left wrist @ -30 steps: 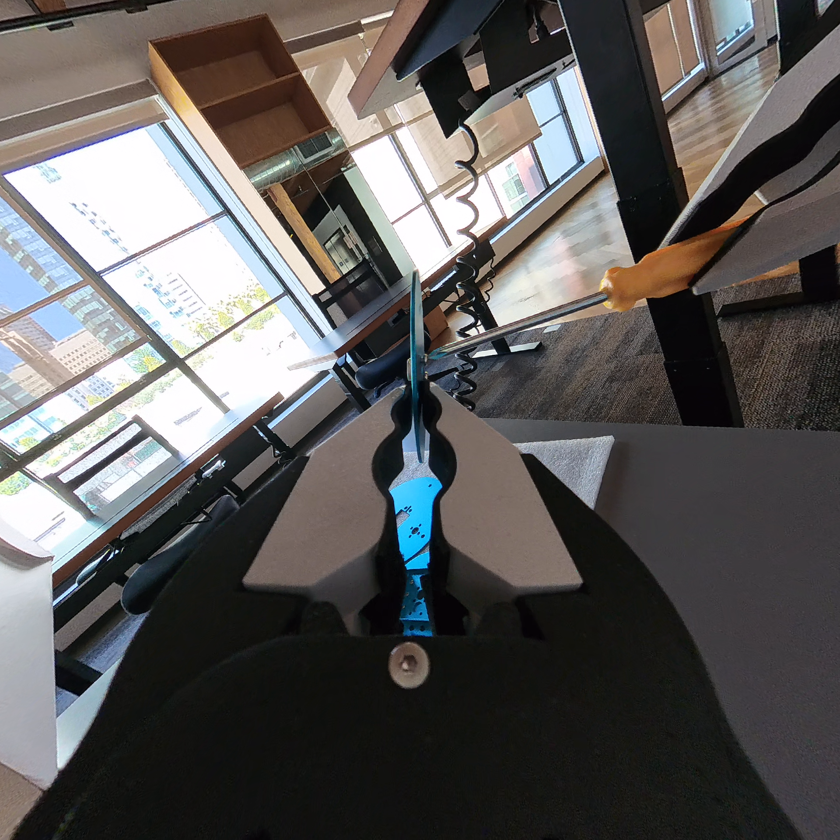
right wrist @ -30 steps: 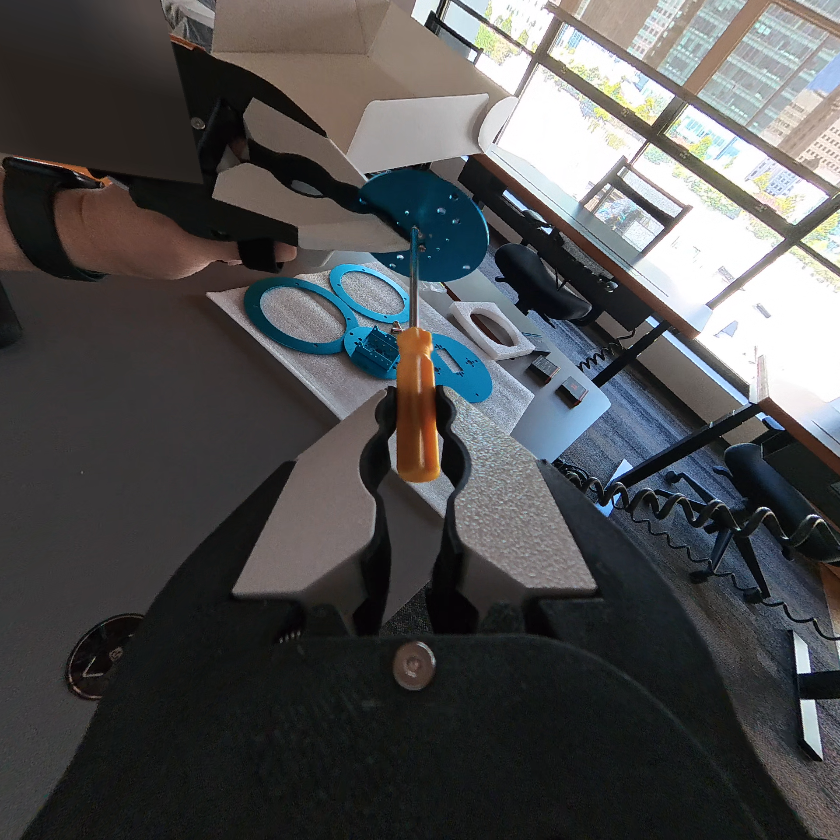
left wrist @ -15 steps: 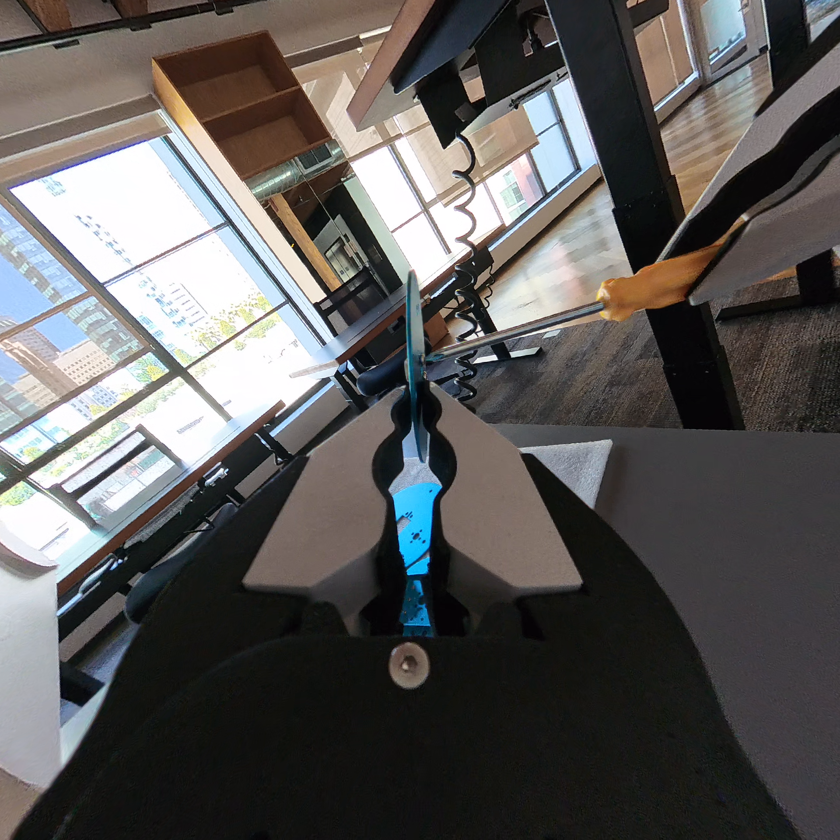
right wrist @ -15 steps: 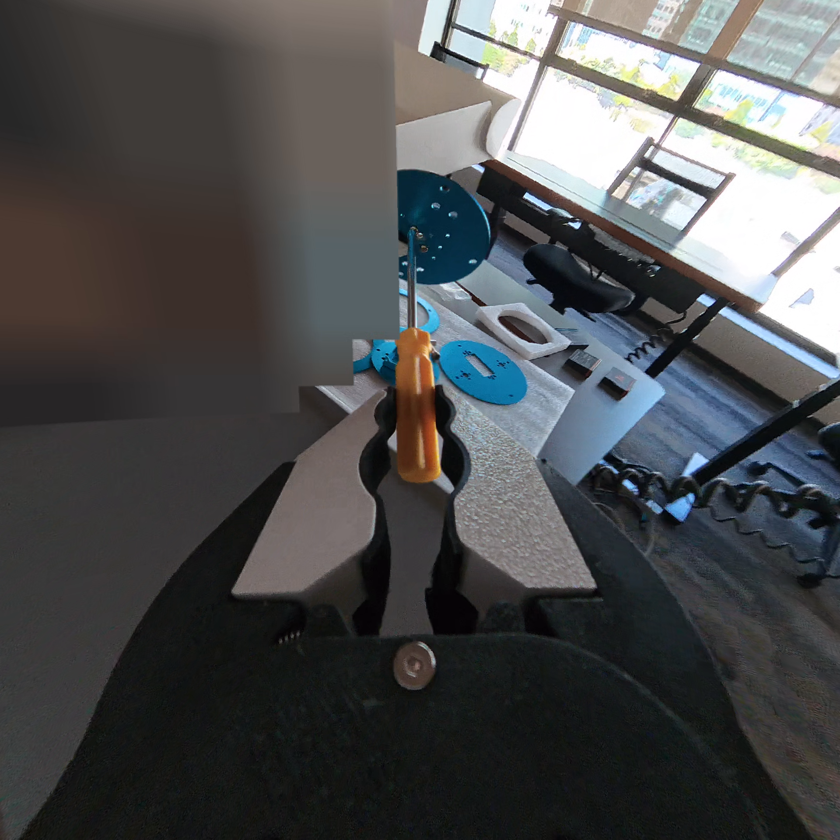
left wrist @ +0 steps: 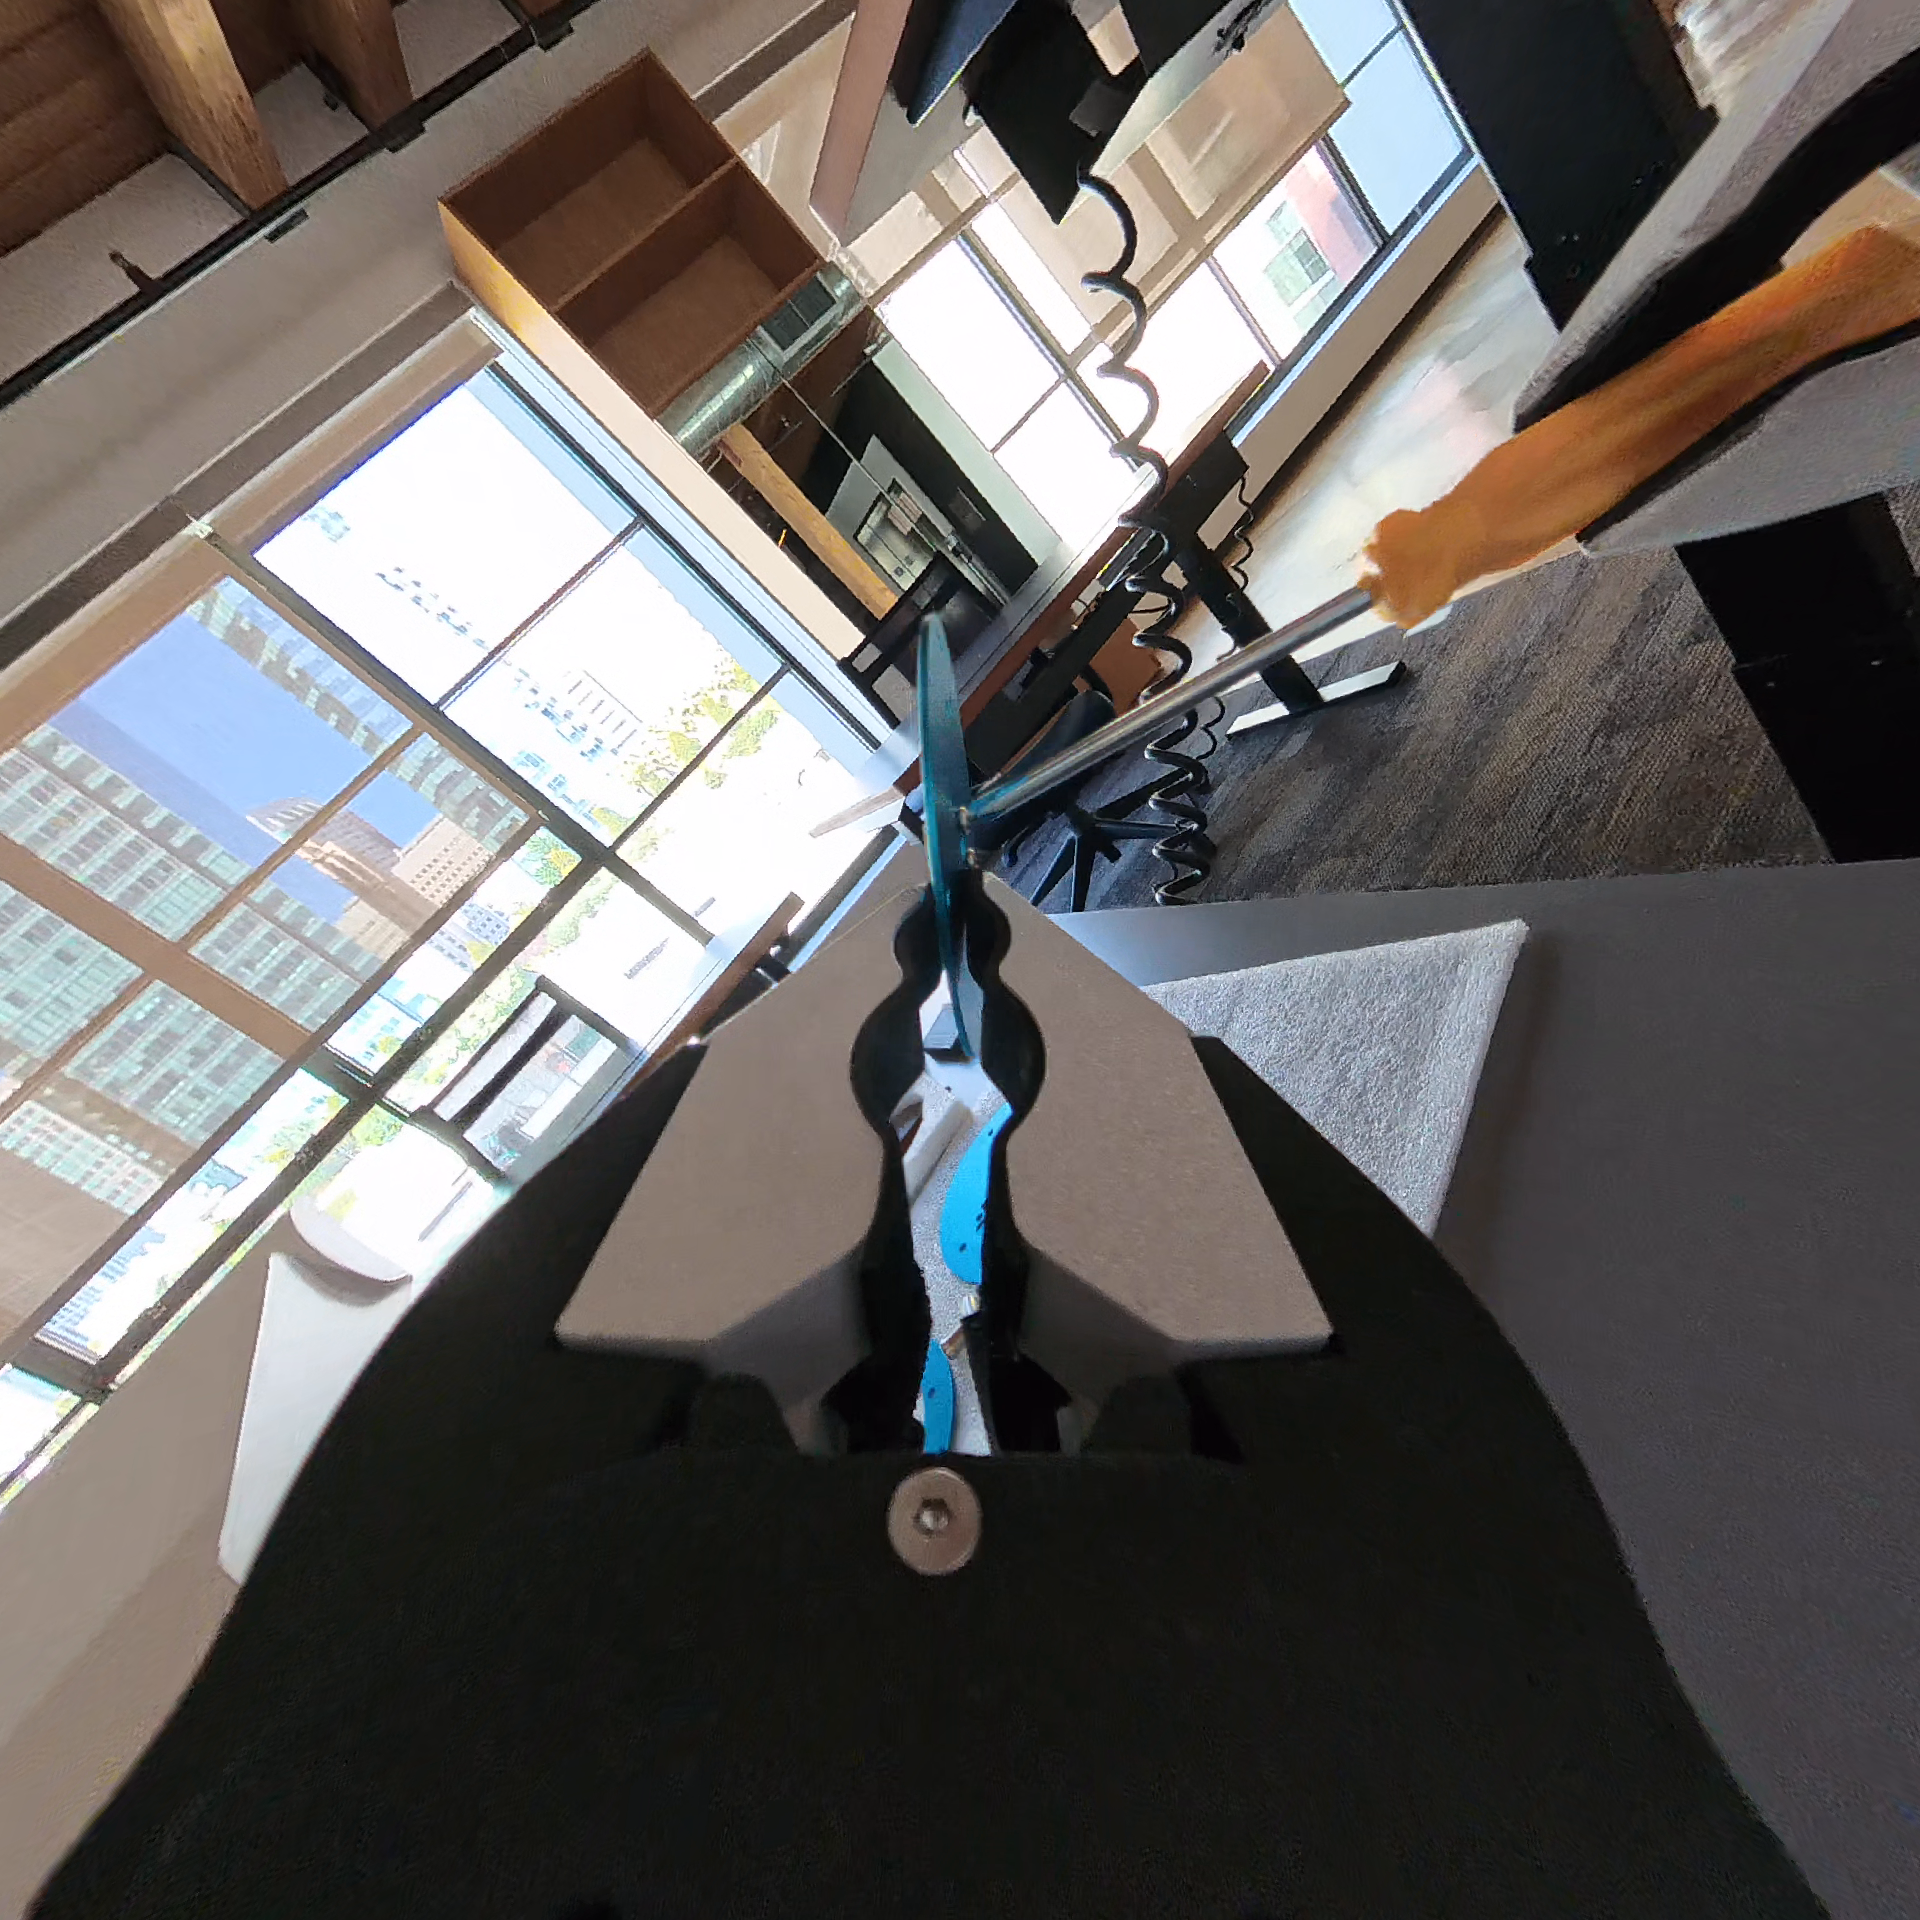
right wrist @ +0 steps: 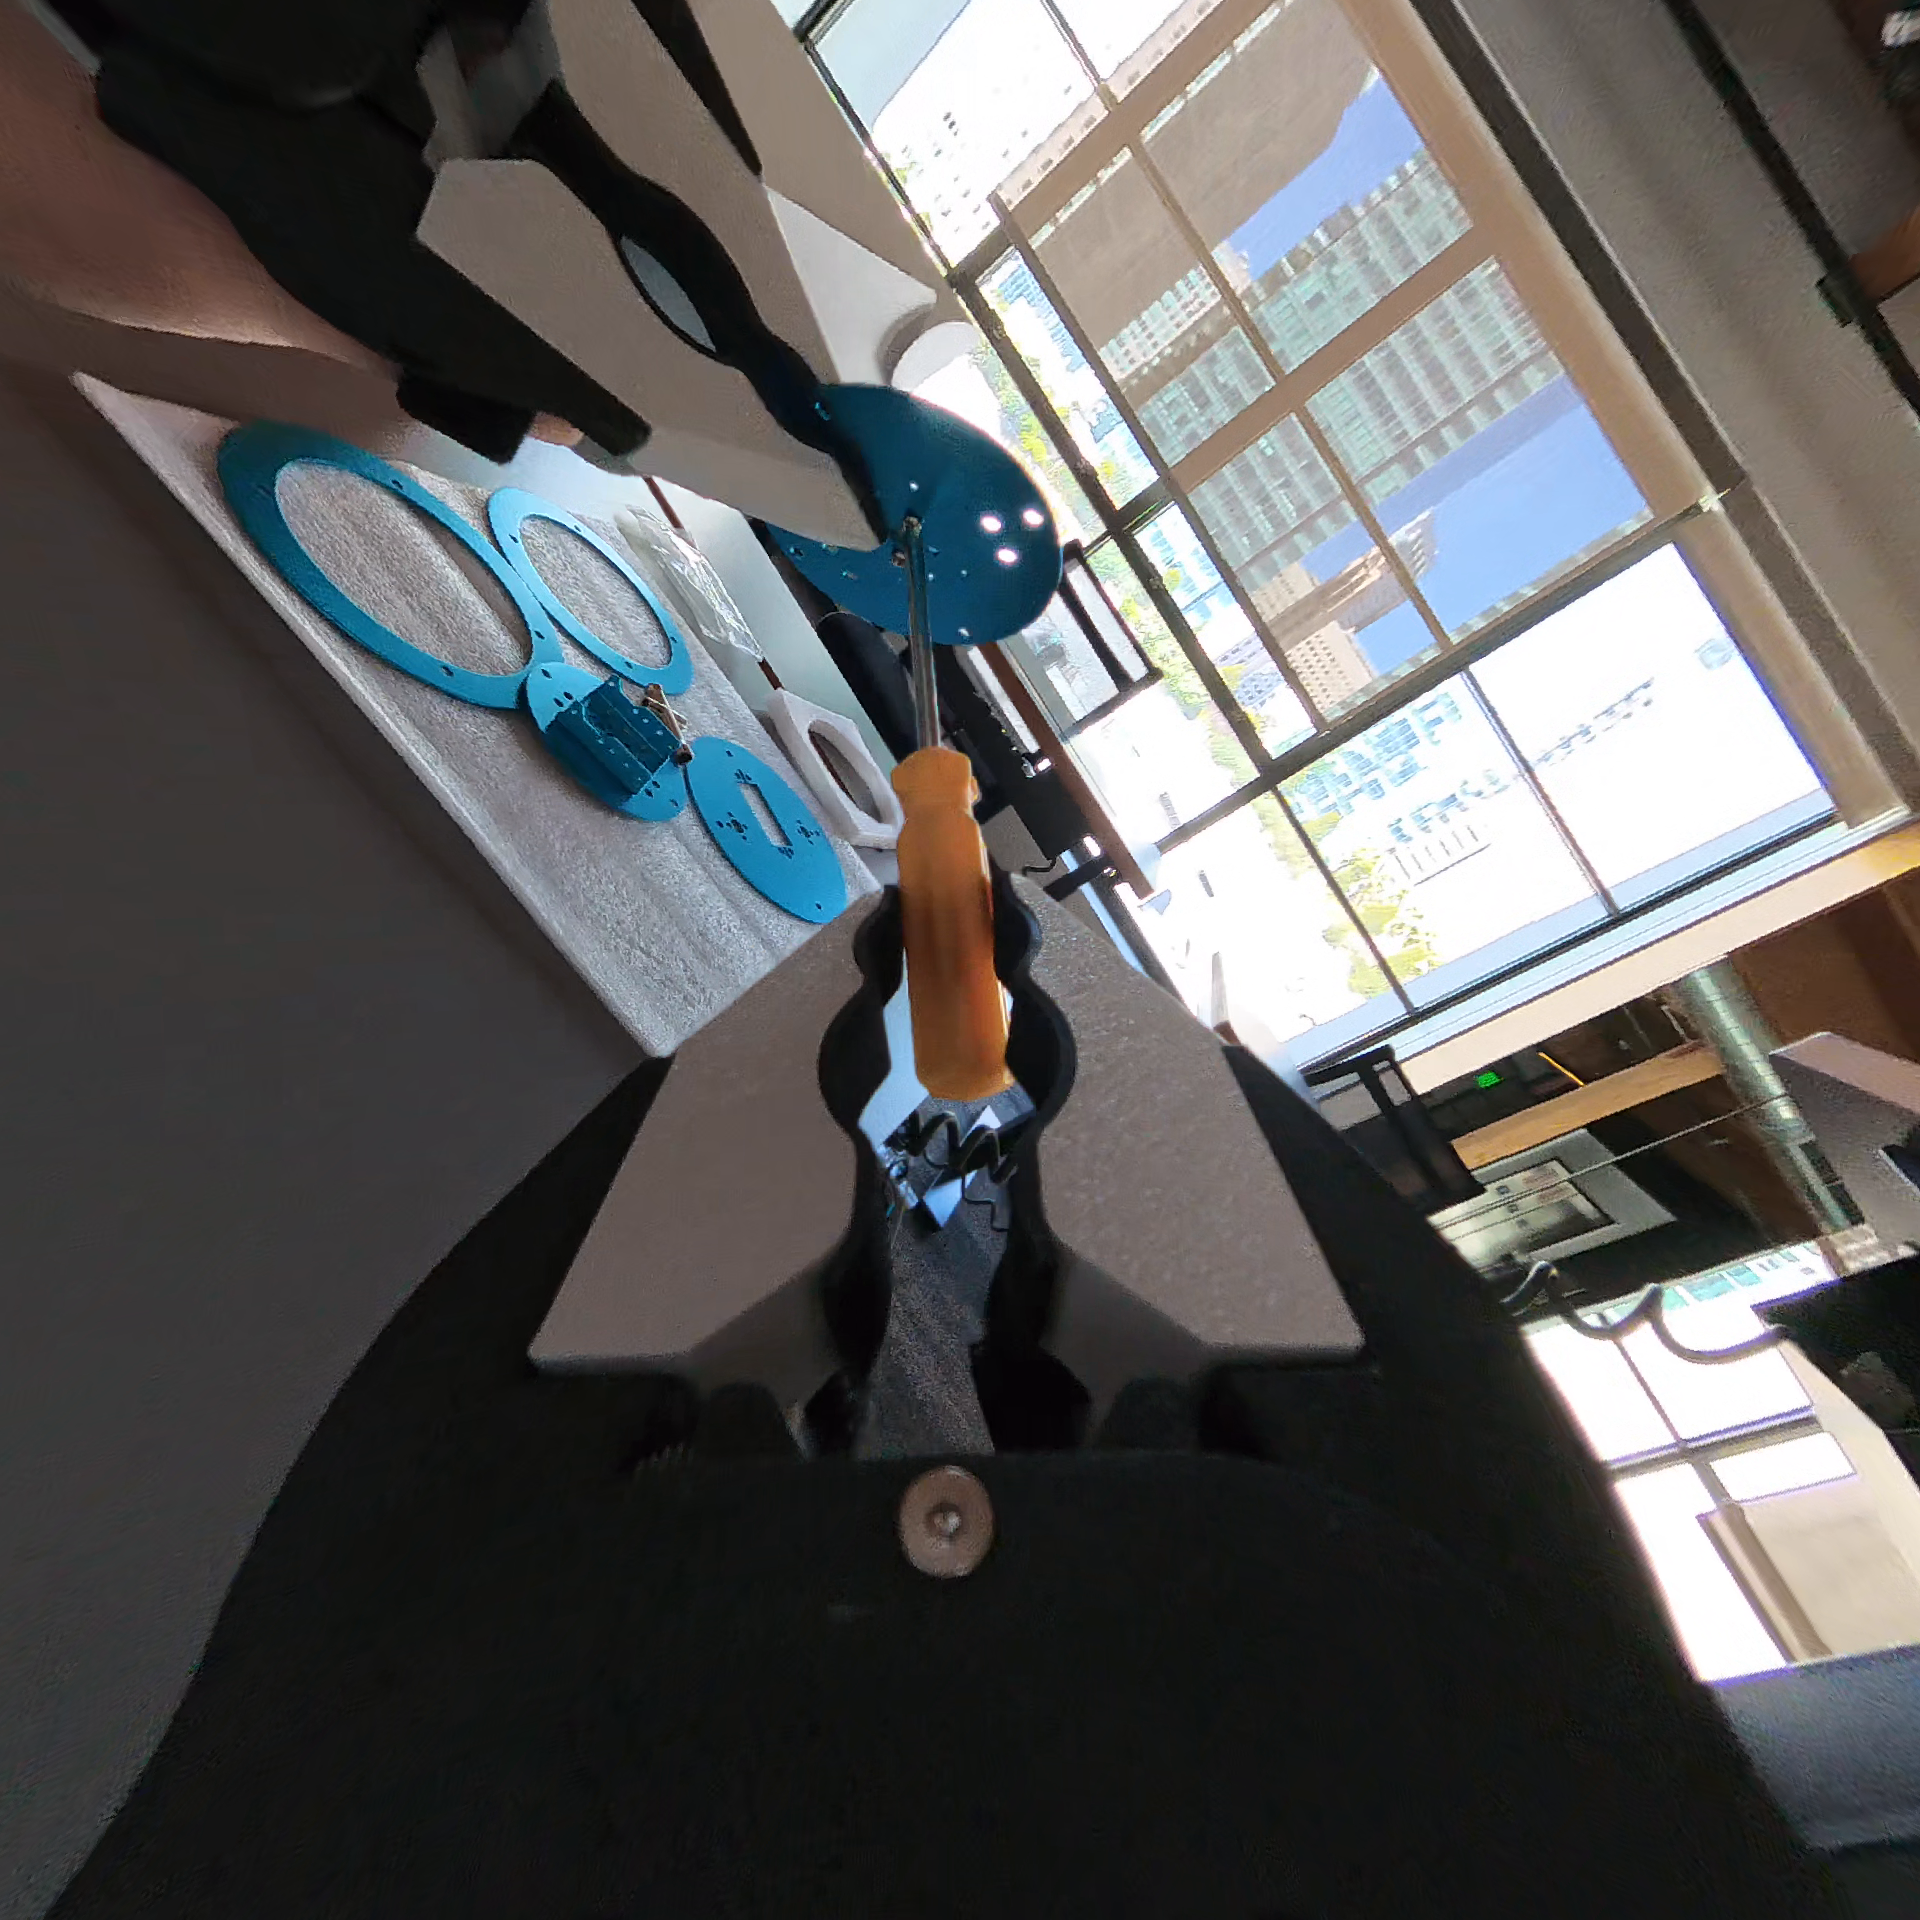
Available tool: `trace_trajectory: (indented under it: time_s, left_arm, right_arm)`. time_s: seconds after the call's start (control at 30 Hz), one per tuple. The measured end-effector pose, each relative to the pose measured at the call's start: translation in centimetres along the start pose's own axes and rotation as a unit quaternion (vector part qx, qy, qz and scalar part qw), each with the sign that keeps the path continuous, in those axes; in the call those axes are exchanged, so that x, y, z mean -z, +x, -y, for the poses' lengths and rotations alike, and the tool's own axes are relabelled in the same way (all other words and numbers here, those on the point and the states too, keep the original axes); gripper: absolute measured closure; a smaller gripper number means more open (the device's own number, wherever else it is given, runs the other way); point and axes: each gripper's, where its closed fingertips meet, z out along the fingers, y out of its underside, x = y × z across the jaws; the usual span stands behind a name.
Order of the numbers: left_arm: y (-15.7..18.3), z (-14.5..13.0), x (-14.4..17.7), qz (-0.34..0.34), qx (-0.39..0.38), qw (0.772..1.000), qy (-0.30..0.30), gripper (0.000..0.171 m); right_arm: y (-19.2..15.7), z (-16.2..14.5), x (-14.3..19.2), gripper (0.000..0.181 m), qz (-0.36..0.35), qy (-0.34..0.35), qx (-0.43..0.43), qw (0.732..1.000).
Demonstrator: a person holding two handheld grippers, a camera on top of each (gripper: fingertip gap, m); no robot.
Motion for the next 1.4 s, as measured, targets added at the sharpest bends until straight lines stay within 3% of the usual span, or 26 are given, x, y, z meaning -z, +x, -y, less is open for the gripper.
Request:
trace_trajectory:
  time_s: [0.17,0.37,0.73,0.83,0.87,0.93,1.03,1.13,1.2,1.3,1.37,1.4]
  left_arm:
    - [0.1,0.0,0.1,-0.010,0.010,1.000,0.001,0.170]
    - [-0.1,0.4,0.4,0.002,-0.030,0.999,0.013,0.170]
    - [0.4,0.8,0.7,-0.015,-0.026,0.999,0.026,0.170]
    - [0.4,0.4,0.7,-0.015,-0.046,0.999,0.019,0.170]
    - [0.3,0.5,0.7,-0.011,-0.053,0.998,0.023,0.170]
    - [0.1,0.7,0.9,-0.008,-0.055,0.998,0.028,0.170]
    - [0.0,1.0,1.0,-0.007,-0.052,0.998,0.036,0.170]
    - [-0.2,1.4,1.2,-0.003,-0.049,0.998,0.048,0.170]
    - [-0.4,1.9,1.5,0.001,-0.046,0.997,0.060,0.170]
    - [-0.6,2.6,1.8,0.008,-0.053,0.996,0.074,0.170]
    - [-0.7,2.8,1.9,0.012,-0.056,0.995,0.078,0.170]
    - [-0.7,2.8,1.9,0.011,-0.053,0.995,0.078,0.170]
  right_arm:
    - [-0.2,0.0,-0.1,0.165,0.025,0.002,-0.052,0.998]
    - [-1.2,0.3,-0.1,0.166,0.096,0.030,-0.216,0.971]
    - [-2.0,-0.6,0.1,0.166,0.113,0.036,-0.230,0.966]
    - [-2.6,-0.3,0.0,0.167,0.161,0.037,-0.314,0.935]
    - [-2.8,-0.2,0.1,0.166,0.188,0.039,-0.373,0.908]
    - [-3.1,0.1,0.1,0.166,0.247,0.043,-0.508,0.824]
    - [-3.4,1.0,0.5,0.166,0.326,0.057,-0.671,0.664]
    - [-3.2,1.7,1.0,0.166,0.379,0.066,-0.768,0.511]
    - [-2.7,2.1,1.3,0.166,0.408,0.073,-0.822,0.391]
    - [-1.9,2.1,1.5,0.167,0.432,0.079,-0.880,0.181]
    - [-1.9,1.8,1.4,0.167,0.424,0.080,-0.899,0.074]
    - [-2.1,2.0,1.4,0.167,0.427,0.078,-0.900,0.035]
